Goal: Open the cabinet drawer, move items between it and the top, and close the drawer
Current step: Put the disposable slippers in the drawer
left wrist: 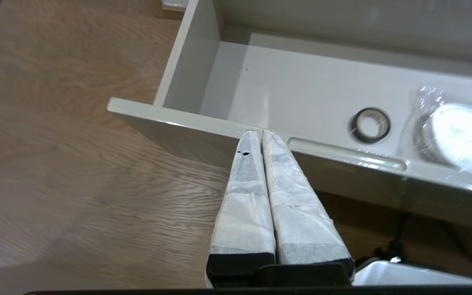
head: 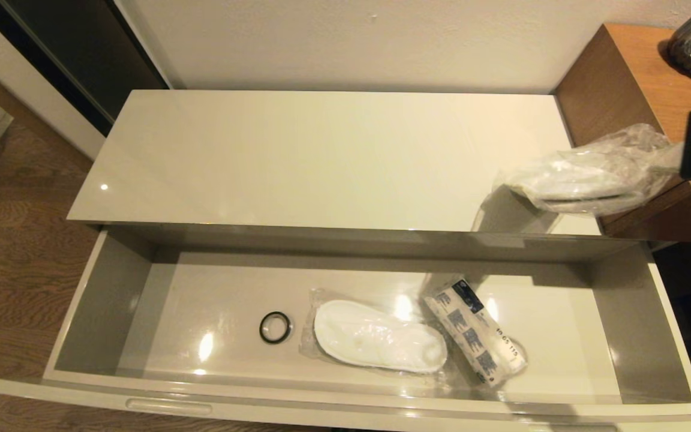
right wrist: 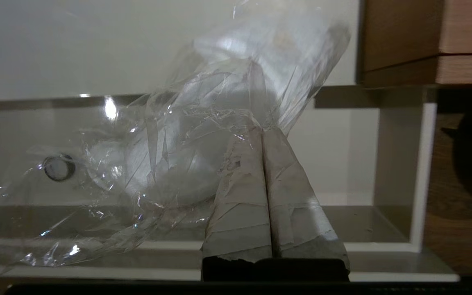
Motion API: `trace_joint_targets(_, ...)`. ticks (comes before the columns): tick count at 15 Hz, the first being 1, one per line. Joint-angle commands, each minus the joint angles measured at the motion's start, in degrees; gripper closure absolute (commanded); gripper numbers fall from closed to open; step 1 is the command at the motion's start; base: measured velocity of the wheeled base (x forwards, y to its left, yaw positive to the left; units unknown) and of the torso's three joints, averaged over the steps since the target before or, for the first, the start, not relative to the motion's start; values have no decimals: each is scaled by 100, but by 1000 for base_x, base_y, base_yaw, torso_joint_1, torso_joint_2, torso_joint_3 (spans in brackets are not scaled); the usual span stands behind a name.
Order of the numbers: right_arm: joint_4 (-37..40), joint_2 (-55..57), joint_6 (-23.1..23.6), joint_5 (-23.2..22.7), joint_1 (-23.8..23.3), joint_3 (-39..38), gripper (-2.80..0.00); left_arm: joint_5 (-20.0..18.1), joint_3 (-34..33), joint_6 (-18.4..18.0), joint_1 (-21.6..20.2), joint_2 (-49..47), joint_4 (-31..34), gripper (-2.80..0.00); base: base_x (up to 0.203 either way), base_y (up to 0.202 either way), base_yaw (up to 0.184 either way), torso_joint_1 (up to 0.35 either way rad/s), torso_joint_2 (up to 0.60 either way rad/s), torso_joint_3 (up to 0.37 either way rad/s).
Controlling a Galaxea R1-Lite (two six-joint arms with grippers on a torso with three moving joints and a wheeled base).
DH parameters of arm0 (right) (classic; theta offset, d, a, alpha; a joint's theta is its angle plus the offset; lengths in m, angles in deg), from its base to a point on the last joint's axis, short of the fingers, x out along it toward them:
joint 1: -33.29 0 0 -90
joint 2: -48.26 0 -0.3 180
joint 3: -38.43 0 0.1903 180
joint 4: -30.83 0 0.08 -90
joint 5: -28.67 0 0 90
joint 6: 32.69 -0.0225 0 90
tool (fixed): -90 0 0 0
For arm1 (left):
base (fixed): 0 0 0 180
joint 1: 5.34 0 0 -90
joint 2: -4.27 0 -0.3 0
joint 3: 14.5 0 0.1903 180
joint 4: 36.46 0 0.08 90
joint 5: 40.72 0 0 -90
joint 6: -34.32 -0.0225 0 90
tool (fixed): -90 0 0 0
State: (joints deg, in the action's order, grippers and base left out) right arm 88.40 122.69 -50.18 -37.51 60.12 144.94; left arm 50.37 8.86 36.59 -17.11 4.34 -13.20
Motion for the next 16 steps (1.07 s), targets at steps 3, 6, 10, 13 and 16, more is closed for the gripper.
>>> trace_joint_targets(3, 918, -1008, 404, 58, 214, 188, 0, -21, -9, -315, -1, 222, 11, 0, 0, 0, 0, 0, 0, 0)
trace_joint_targets(6, 1284, -1352, 523, 60, 261, 154, 0, -21, -9, -315, -1, 222, 11, 0, 0, 0, 0, 0, 0, 0)
trace_joint_targets(10, 1442, -1604, 557, -4, 352, -410, 0, -21, -9, -324, -1, 222, 20, 0, 0, 0, 0, 0, 0, 0)
trace_joint_targets(13, 1403, -1623, 552, -125, 686, -714, 0, -29, -9, -324, -1, 222, 20, 0, 0, 0, 0, 0, 0, 0)
trace_joint_targets(16, 1182, -1544, 529, -172, 913, -1260, 0, -29, -9, -324, -1, 222, 20, 0, 0, 0, 0, 0, 0, 0)
